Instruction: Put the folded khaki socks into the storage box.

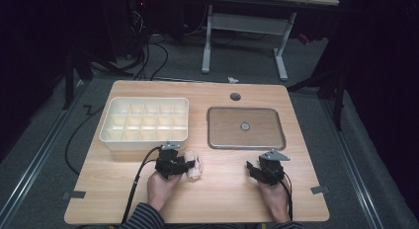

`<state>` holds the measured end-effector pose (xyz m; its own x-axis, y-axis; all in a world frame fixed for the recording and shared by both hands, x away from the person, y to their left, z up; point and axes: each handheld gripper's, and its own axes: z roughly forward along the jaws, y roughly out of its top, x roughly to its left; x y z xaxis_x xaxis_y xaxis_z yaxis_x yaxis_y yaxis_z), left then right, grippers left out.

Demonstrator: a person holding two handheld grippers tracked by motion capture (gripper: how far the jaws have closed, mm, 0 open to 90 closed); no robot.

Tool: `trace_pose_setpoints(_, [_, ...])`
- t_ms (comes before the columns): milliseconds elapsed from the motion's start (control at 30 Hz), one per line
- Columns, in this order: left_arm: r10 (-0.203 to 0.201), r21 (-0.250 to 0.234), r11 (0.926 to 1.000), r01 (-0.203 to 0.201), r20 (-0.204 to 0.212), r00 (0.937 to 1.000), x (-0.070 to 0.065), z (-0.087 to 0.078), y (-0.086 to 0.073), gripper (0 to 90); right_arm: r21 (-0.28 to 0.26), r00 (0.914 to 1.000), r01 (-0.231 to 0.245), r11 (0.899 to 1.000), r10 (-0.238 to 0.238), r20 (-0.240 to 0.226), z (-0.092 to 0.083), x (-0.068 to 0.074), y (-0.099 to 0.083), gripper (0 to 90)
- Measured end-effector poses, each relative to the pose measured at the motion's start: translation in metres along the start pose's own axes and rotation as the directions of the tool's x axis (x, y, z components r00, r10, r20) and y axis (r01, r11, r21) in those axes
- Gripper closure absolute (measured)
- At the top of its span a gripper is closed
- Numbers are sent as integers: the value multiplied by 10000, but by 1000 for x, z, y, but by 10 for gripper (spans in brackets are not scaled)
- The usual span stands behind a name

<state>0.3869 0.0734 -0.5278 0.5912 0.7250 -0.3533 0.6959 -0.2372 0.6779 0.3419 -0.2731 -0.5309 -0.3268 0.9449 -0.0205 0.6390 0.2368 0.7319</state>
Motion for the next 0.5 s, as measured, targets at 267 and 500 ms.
trace_pose_setpoints(267, [389,0,9992,-389,215,9990,-1,-3,-1,681,1,10000,12,10000,-12,-4,0,0,0,446])
trace_pose_setpoints(500, [792,8,9969,-792,172,9967,-5,-5,-2,721,0,10000,1,10000,-1,8,0,0,0,443])
